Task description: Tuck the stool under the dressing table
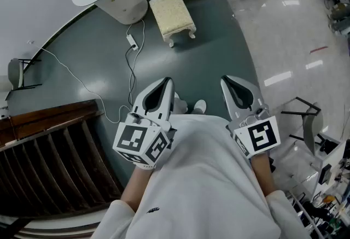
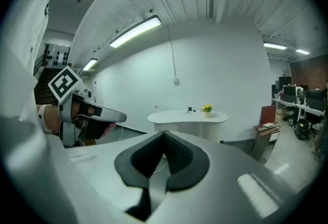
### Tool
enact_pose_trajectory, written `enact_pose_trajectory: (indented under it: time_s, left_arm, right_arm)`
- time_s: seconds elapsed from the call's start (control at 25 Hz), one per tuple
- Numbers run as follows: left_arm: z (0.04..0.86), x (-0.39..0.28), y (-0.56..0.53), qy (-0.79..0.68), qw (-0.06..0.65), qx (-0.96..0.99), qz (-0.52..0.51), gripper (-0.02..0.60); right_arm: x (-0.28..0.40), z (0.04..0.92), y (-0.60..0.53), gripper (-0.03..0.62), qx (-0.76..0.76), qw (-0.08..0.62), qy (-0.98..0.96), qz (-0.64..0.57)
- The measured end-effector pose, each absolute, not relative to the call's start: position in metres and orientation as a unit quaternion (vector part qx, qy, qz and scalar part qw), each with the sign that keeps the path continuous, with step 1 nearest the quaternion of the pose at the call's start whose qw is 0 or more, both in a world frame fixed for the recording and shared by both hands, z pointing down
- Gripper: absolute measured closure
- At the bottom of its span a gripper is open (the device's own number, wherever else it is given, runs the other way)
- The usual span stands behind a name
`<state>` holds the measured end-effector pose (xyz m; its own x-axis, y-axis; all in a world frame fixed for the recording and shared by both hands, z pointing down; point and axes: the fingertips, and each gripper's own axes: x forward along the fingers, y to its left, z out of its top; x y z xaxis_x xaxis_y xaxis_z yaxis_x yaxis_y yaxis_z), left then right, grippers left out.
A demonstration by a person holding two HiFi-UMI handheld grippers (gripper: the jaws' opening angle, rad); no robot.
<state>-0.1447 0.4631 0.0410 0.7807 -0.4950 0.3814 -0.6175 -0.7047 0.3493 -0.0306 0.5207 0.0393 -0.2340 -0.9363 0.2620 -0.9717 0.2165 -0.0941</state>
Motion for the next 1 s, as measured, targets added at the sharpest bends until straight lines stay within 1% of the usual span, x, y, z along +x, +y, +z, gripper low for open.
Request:
enact_pose_trajectory:
  time_s: [0.28, 0.48, 0.76, 1.0]
  left_arm:
    - [0.04, -0.144, 0.476, -0.313, 0.232, 0.913, 0.119, 0.572]
    - [0.04, -0.136, 0.488, -0.31, 0.226, 0.916, 0.118, 0.572]
    - [0.039, -0.138, 0.497, -0.32, 0.224, 0.913, 0.119, 0.572]
    - [0.041, -0.144, 0.492, -0.33, 0.233, 0.908, 0.117, 0.572]
  right_arm:
    - [-0.03, 0.033, 0.537, 0.583, 0.611, 0.069, -0.782, 0.105]
    - [-0.019, 0.024, 0.55, 0.583, 0.626, 0.026, -0.771, 0.114]
    - [-0.013, 0.034, 0.563, 0.583, 0.616, 0.039, -0.779, 0.112]
    - [-0.017, 0.029, 0.555, 0.583, 0.597, 0.033, -0.794, 0.107]
